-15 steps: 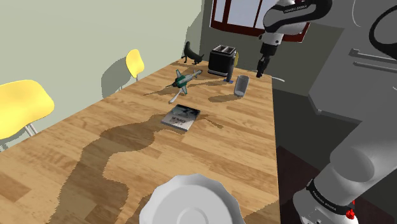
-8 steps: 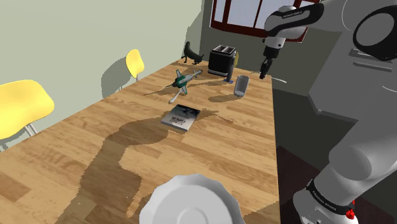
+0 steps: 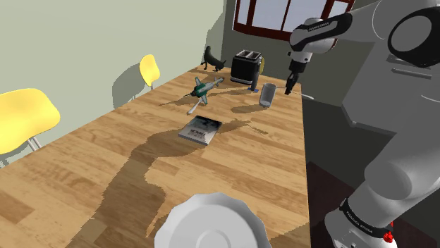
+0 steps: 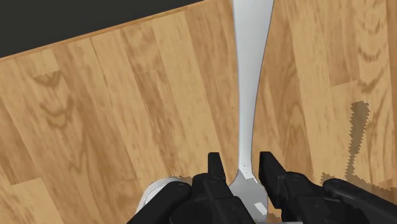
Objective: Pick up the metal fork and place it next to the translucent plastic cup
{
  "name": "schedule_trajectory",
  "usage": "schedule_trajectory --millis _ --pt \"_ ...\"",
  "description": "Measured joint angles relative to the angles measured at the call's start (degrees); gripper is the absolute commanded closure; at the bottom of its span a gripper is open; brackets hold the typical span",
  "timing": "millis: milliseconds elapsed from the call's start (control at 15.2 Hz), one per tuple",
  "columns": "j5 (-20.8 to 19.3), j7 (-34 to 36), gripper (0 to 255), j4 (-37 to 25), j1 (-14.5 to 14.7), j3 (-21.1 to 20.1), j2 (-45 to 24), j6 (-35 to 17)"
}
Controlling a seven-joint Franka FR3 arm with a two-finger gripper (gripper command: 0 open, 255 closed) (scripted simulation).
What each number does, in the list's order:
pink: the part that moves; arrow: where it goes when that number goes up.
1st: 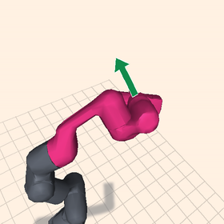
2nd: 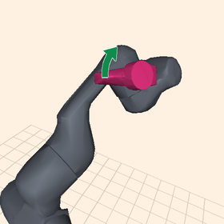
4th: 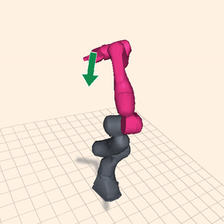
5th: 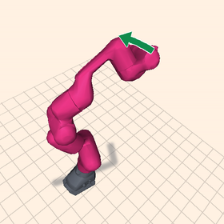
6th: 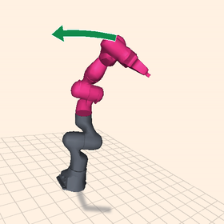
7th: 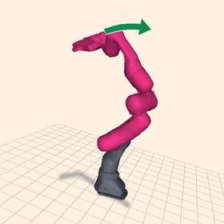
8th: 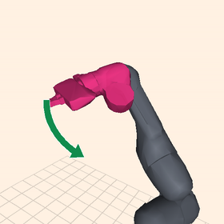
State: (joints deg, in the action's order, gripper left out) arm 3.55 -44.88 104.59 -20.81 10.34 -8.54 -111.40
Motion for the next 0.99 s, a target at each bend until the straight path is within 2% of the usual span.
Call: schedule_trajectory --millis 990 --pt "1.2 -1.0 255 6.7 -0.2 -0.2 -4.1 -10.7"
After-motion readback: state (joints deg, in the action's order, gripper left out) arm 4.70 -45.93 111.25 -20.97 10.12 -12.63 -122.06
